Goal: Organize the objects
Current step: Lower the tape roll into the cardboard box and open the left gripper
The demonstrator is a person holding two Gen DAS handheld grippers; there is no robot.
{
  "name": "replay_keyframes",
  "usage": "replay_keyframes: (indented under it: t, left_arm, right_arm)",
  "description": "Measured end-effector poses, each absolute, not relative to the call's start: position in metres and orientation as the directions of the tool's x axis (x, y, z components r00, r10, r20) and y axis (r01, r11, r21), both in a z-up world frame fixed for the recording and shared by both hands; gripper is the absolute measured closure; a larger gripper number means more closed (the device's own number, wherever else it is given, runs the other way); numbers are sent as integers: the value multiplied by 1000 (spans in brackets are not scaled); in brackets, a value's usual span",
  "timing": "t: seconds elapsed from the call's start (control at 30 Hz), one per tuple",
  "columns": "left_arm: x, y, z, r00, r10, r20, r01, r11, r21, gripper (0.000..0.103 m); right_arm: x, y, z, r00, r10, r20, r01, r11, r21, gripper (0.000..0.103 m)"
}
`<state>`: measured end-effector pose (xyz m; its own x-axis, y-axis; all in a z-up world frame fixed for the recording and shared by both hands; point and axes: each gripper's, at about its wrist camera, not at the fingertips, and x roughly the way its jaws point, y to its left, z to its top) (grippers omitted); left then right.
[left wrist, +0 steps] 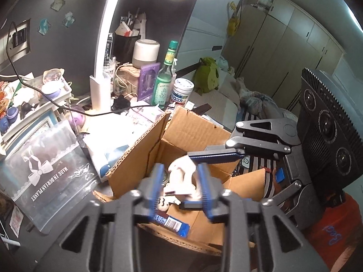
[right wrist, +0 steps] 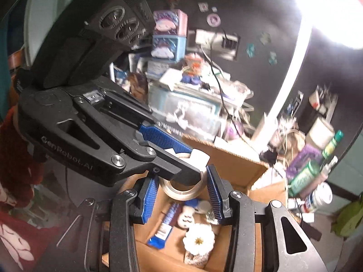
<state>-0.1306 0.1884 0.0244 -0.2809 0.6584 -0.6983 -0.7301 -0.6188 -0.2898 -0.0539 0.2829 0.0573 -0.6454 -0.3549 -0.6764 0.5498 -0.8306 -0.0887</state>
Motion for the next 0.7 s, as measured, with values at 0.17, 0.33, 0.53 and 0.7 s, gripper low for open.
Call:
replay_keyframes:
  t: [0.17,0.33,0.53,0.7]
  left_arm:
    - [-130,181,29,-316,653,-688,-715,-641,-279,35]
    - [-119,170,36,-361,643,-675,-708,-660,-250,27]
    - [-98,152,48,-455,618,-642,-679,-707,-199,17]
    - [-74,130,57,-569,567,-596,-625,-769,-135,12]
  right_arm:
    - [-57,290,50,-644,-325,-692,536,-837,-106,44]
    - [-56,292,49,-643,-326,-693,535,-839,-101,44]
    - [-55,288,50,-648,-308,-696,522,-846,-111,44]
    - [-49,285,55,-664,-295,-687,503,-856,-118,31]
